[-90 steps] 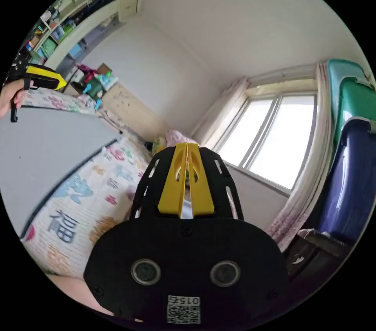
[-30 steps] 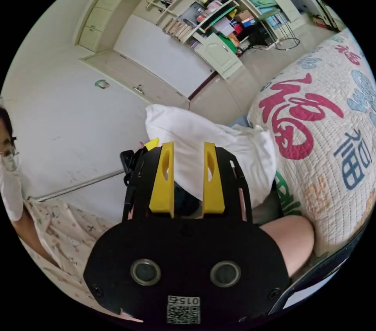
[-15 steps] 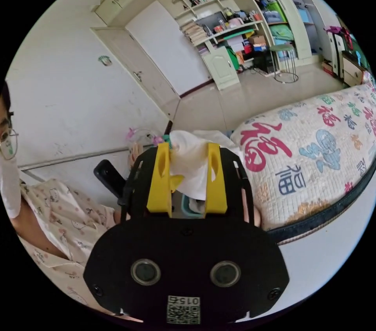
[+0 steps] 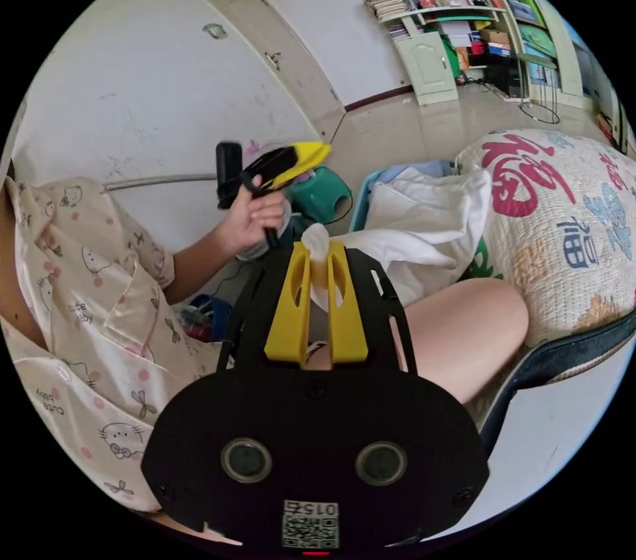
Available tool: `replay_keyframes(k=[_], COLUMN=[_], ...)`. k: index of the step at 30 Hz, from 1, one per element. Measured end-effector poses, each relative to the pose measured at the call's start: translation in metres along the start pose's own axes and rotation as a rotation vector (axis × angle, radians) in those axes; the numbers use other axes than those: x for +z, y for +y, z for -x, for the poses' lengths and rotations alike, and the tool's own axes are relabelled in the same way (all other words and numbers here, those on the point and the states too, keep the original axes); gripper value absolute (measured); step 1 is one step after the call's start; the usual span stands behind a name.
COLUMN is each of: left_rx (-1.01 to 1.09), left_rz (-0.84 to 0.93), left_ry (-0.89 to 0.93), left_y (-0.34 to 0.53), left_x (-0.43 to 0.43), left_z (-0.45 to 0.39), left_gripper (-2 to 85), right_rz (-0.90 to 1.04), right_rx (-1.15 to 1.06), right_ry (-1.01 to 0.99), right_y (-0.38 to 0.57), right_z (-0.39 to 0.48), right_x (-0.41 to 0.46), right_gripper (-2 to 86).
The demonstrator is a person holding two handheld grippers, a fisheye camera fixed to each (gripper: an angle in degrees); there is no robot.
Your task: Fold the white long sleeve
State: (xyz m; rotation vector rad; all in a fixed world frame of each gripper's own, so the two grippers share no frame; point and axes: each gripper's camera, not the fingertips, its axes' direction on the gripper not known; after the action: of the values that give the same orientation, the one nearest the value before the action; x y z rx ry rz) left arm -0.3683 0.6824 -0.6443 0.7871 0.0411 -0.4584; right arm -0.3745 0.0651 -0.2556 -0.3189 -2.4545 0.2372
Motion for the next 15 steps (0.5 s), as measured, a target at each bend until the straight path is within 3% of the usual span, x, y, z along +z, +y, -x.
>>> replay_keyframes(k=[3,8,10,15], left_rx=[0.124,0.069,0.111,0.157], left_rz=[0.170,0.317,0.368,0.428], left_ry=[-0.159,-0.279,-0.382,-0.414], left_y=[-0.044,-0.072,-0.070,-0.050], left_x=[0.105,0.281,0.322,0.362], left_z=[0.013,0.059,0.061,0.072], left_gripper=[9.4,13.2,13.2,10.2], right_rz=[0.026,0.035,0.029,-0.001], right_rx=[-0.018,-0.012,-0.001,0.037], right_ry=[0.013,0.073,0.088,0.115], right_y=[-0.008,-0.018,-0.020,-0.026], right_z=[0.027,0.073,0.087,0.126], right_x=[0.014,0.022,0.024,0.026], right_gripper=[4.5,4.7,4.7,4.8])
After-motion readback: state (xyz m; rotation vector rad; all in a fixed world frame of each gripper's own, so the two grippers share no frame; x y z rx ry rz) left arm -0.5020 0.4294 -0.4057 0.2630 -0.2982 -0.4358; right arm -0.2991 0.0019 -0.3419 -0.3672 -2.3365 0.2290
